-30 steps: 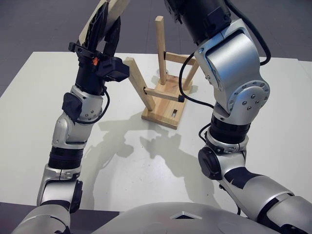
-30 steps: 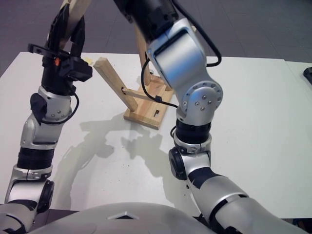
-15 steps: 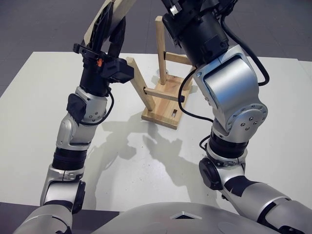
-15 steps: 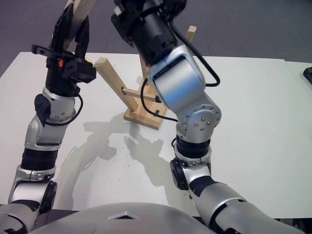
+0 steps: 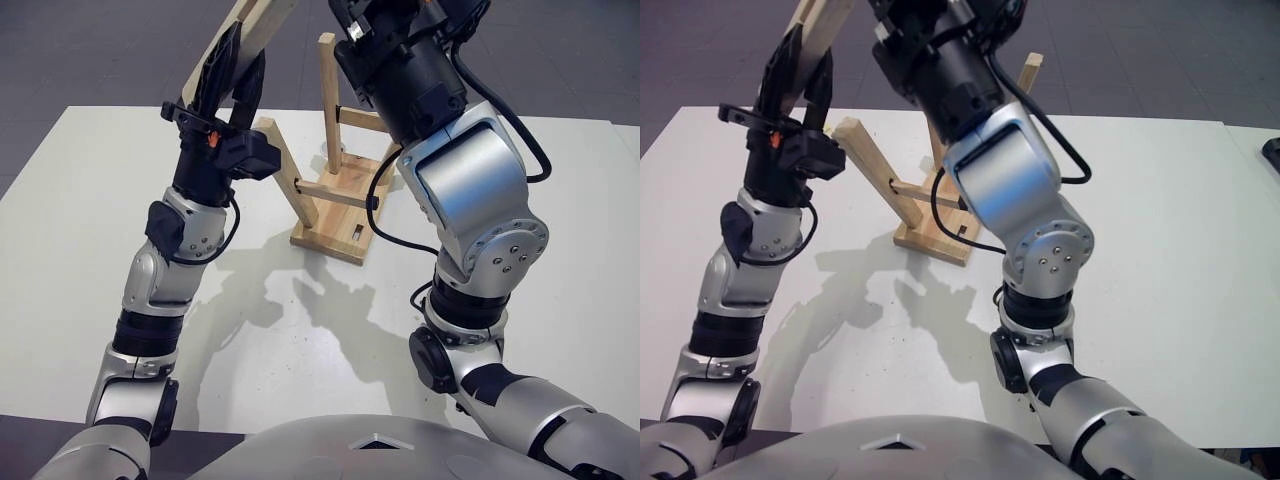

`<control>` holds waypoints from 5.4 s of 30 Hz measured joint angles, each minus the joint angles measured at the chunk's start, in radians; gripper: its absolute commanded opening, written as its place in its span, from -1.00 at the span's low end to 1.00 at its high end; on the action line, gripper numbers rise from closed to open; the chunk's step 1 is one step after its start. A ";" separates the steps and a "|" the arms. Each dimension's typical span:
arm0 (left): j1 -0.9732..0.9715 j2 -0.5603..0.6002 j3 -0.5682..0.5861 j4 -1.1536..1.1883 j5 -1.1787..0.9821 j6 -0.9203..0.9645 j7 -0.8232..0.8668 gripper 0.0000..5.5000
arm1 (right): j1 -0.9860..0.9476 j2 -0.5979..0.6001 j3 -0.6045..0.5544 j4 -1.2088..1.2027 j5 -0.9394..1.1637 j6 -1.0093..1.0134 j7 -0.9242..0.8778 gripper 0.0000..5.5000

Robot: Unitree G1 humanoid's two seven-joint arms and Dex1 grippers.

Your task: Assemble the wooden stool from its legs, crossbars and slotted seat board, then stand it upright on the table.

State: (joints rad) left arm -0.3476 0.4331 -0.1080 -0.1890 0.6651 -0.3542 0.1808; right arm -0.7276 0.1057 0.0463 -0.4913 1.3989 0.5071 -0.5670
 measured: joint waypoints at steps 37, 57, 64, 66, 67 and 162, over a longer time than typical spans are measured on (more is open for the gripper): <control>0.055 -0.087 -0.040 -0.053 0.055 0.087 -0.025 -0.64 | -0.209 -0.061 -0.078 0.522 -0.132 -0.069 0.235 0.67; 0.069 -0.094 -0.045 -0.085 0.047 0.044 -0.040 -1.00 | -0.314 -0.013 -0.247 0.655 -0.329 0.030 0.417 -0.51; -0.026 -0.178 0.141 -0.141 -0.282 0.236 -0.107 -0.76 | -0.202 -0.190 -0.152 0.316 -0.515 0.096 0.468 -0.09; -0.054 -0.181 0.202 -0.136 -0.418 0.316 -0.162 -0.65 | -0.163 -0.243 -0.150 0.268 -0.585 0.095 0.477 0.02; -0.062 -0.180 0.232 -0.127 -0.488 0.358 -0.195 -0.58 | -0.142 -0.274 -0.150 0.245 -0.620 0.093 0.483 0.08; -0.177 0.009 0.101 -0.023 -0.696 0.246 -0.585 -0.25 | -0.218 -0.109 -0.407 0.356 -0.224 0.109 0.491 0.96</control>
State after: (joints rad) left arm -0.5242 0.4421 -0.0075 -0.2122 -0.0307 -0.1078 -0.4039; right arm -0.9461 -0.0036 -0.3604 -0.1357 1.1748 0.6165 -0.0755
